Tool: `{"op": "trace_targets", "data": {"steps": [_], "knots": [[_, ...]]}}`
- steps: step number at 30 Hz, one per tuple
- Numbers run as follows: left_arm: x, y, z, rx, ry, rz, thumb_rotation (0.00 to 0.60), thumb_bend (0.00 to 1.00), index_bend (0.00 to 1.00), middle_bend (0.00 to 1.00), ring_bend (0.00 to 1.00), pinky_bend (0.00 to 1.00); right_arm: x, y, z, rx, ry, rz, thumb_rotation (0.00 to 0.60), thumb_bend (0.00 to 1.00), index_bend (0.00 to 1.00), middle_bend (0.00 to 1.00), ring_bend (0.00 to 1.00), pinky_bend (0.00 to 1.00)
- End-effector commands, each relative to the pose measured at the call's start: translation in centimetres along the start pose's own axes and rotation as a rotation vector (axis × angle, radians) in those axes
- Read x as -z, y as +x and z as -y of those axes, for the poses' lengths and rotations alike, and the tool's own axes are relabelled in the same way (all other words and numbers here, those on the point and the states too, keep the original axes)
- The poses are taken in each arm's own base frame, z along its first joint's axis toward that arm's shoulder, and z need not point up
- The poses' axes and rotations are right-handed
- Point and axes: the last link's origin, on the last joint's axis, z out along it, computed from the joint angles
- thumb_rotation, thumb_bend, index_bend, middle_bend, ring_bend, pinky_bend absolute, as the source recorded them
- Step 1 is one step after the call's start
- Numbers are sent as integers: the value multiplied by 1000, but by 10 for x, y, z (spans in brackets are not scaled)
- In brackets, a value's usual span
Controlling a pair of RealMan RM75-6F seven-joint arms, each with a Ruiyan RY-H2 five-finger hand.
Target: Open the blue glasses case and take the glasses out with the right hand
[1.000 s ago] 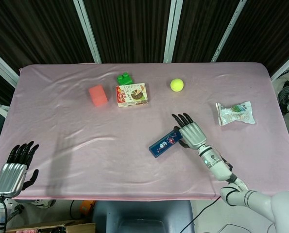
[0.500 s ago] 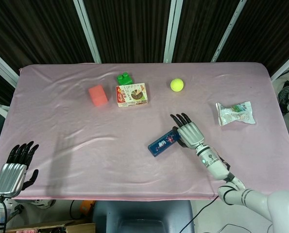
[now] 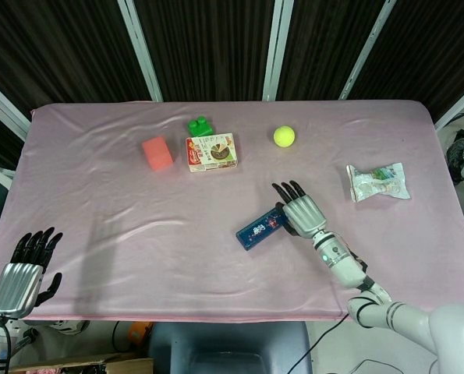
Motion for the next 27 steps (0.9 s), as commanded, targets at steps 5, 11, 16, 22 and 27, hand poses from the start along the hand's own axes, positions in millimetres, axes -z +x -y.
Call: {"op": "trace_targets", "data": {"steps": [5,11,16,22,27], "knots": [[0,0,0,0,-4,0,600,400,0,0,0,0,0,2,1,11,-1,3,600,756,694,147,54,0],[1,0,0,-2,-7,-1,600,400,0,0,0,0,-4,6,5,14,1,1,600,764,710,150,55,0],[0,0,0,0,-5,0,600,400,0,0,0,0,-17,14,13,8,-7,-14,600,765,711,153,58,0],[-1,-1,1,-4,2,4,600,399,0,0,0,0,-49,27,31,-5,-33,-19,600,765,711,153,60,0],[-3,-3,1,-10,9,17,600,399,0,0,0,0,-85,35,46,14,-93,-16,600,764,626,153,60,0]]}}
